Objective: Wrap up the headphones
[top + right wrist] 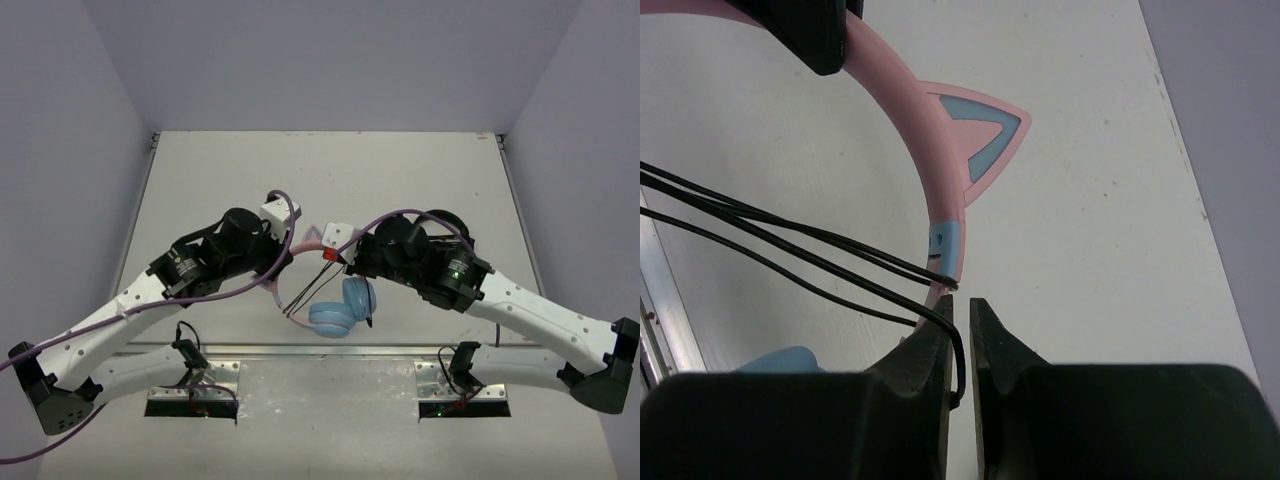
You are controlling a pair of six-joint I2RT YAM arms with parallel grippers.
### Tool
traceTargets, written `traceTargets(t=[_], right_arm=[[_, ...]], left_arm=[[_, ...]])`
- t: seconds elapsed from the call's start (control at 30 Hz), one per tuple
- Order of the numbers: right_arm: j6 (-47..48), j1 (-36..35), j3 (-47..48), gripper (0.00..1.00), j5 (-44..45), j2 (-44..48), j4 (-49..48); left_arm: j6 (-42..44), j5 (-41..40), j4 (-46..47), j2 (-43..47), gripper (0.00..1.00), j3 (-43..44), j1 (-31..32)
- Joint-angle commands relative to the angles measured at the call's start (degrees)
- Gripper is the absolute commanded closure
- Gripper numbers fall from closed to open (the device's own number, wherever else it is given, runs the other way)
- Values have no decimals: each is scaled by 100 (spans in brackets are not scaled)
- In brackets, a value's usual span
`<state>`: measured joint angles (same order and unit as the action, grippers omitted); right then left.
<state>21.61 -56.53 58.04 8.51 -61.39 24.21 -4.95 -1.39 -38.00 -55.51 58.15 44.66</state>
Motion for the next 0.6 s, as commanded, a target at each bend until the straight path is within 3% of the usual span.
traceTargets(t=[0.0, 0.07, 0.13, 0.23, 0.4, 0.57], right_arm=[[-51, 151, -161, 89, 239, 109, -170], [-95, 169, -240, 97, 195, 65, -171], [-200, 169, -311, 98, 203, 22, -171], [-297, 169, -293, 90, 169, -31, -144], [-403, 169, -13, 93, -385, -31, 31], [-201, 186, -319, 84, 63, -23, -232]], left_arm=[[240, 271, 125, 364, 100, 109, 51], [302, 253, 187, 391, 100, 91, 51], [380, 218, 275, 418, 100, 82, 51], [460, 165, 354, 409, 100, 30, 51], [635, -142, 416, 330, 100, -5, 60], [820, 77, 644, 470, 100, -163, 51]])
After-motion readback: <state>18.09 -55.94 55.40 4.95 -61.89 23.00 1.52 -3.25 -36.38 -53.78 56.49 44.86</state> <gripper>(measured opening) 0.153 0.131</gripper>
